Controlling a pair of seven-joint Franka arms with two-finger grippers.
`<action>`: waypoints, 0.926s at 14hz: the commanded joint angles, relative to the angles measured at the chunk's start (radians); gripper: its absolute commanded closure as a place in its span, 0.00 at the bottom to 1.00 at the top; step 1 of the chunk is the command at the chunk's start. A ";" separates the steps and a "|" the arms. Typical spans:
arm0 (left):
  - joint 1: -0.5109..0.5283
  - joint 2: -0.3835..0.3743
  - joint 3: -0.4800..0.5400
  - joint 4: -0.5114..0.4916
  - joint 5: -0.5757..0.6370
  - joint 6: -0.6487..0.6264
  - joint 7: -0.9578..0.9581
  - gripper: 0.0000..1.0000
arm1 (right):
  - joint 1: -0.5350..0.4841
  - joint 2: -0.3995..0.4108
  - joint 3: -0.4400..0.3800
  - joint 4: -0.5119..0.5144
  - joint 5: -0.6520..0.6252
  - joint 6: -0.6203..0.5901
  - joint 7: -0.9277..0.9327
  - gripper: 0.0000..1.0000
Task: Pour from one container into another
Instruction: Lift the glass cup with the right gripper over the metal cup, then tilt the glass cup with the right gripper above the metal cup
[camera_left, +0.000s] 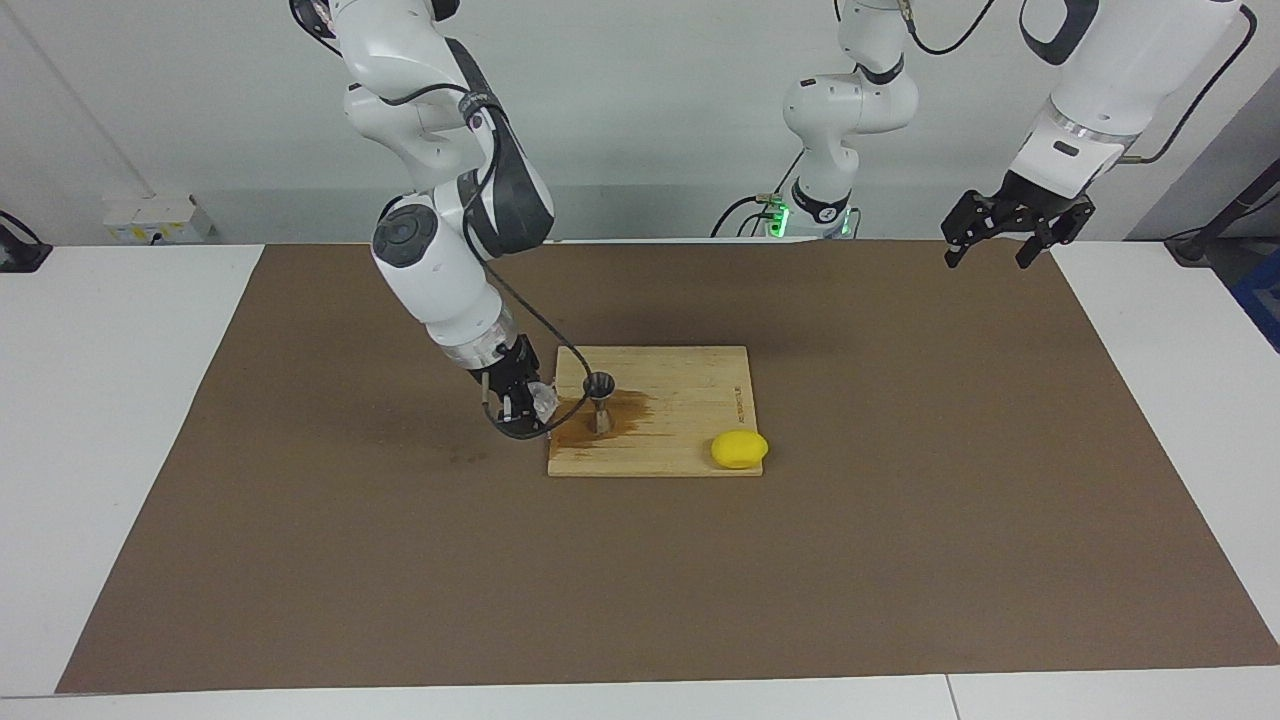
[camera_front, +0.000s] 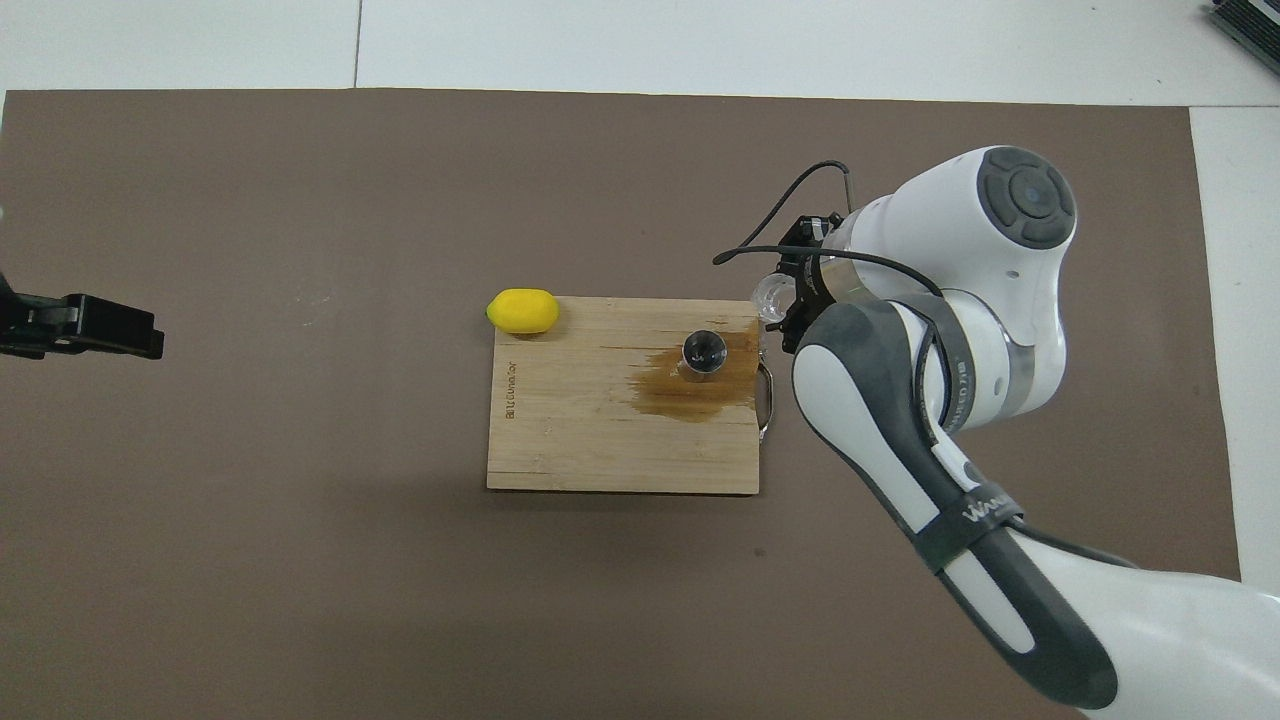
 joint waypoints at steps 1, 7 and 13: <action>0.011 -0.032 -0.003 -0.037 -0.009 0.017 0.009 0.00 | 0.065 0.021 -0.004 0.041 -0.113 -0.022 0.049 1.00; 0.011 -0.032 -0.003 -0.037 -0.009 0.017 0.009 0.00 | 0.118 0.018 -0.004 0.055 -0.288 -0.075 0.060 1.00; 0.011 -0.032 -0.002 -0.037 -0.009 0.017 0.009 0.00 | 0.160 0.015 -0.001 0.055 -0.379 -0.106 0.060 1.00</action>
